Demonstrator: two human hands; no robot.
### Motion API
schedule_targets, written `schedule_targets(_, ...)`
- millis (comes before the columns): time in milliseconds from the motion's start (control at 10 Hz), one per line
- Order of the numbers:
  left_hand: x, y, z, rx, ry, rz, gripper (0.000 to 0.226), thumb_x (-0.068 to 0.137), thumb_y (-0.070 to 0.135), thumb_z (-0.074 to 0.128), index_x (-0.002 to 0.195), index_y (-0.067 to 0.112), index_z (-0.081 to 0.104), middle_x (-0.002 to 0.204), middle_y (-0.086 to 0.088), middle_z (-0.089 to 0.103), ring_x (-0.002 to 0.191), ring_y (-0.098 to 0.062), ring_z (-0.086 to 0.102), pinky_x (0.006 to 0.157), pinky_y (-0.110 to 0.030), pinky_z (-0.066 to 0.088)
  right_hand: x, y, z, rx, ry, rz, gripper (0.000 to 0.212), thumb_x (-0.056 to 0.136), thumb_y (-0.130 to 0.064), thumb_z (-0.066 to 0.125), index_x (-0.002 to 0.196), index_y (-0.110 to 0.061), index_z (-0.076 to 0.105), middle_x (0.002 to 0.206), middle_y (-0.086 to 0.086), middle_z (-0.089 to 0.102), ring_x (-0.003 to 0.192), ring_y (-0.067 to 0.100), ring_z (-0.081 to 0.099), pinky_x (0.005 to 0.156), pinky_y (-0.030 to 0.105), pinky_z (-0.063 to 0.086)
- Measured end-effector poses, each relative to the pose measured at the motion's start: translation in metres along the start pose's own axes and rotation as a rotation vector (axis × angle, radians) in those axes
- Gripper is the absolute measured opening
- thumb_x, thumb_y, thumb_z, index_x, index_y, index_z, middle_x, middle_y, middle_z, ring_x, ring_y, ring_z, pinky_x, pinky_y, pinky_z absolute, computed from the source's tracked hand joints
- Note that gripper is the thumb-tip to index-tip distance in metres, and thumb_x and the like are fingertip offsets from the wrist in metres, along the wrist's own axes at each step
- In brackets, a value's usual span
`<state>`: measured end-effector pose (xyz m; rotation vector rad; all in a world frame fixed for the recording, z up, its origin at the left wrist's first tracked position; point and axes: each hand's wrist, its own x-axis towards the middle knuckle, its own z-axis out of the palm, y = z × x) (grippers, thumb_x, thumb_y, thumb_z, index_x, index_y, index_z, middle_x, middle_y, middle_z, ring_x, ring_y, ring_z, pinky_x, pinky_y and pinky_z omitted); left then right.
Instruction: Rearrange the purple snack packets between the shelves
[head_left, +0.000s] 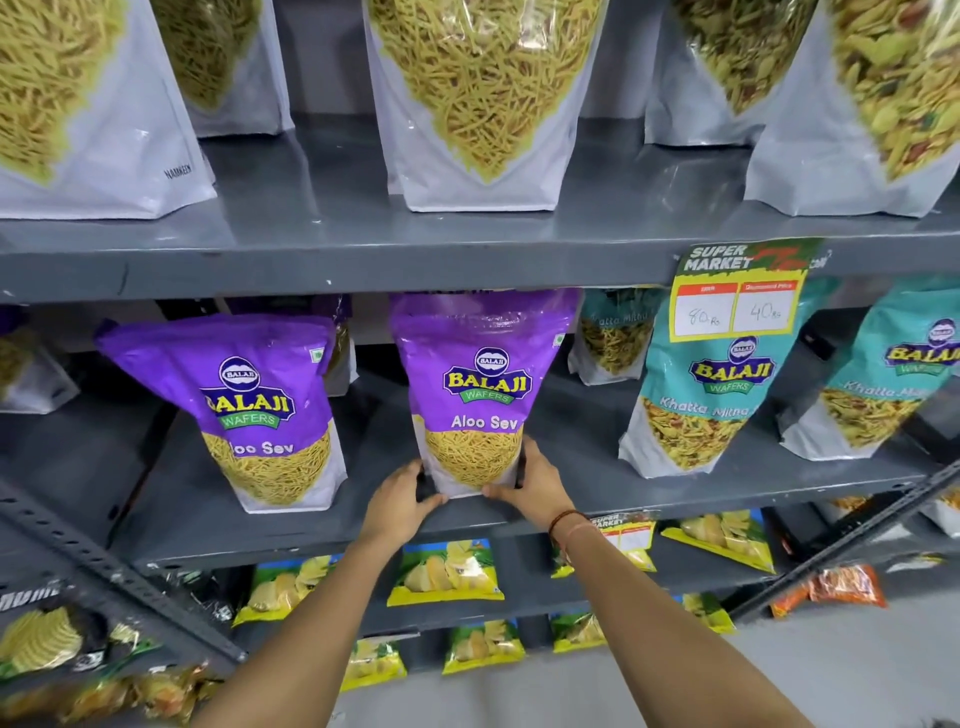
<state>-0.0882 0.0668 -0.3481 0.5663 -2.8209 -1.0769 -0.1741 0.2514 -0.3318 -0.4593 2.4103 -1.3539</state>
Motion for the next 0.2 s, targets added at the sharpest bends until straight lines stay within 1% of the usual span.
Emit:
schedule_targets(100, 0.0045, -0.0012, -0.0027, -0.028, -0.014, -0.008, 0.046, 0.076, 0.024, 0.071, 0.116, 0.009, 0.055, 0.119, -0.011, 0.066, 0.113, -0.029, 0.059, 0.088, -0.036, 0.047, 0.0023, -0.0021, -0.0005, -0.008, 0.012, 0.002, 0.088, 0.067, -0.018, 0.085, 0.139, -0.01, 0.034, 0.136, 0.014, 0.054, 0.127, 0.03, 0.049, 0.105, 0.042, 0.044)
schedule_targets(200, 0.0134, -0.0026, -0.0064, -0.073, 0.031, -0.044, 0.046, 0.077, 0.022, 0.069, 0.119, 0.011, 0.054, 0.122, -0.01, 0.066, 0.116, -0.029, 0.058, 0.091, -0.036, 0.047, 0.0058, -0.0047, -0.0033, -0.04, 0.11, -0.007, 0.08, 0.072, -0.015, 0.08, 0.138, -0.006, 0.037, 0.132, 0.02, 0.054, 0.124, 0.035, 0.05, 0.101, 0.039, 0.044)
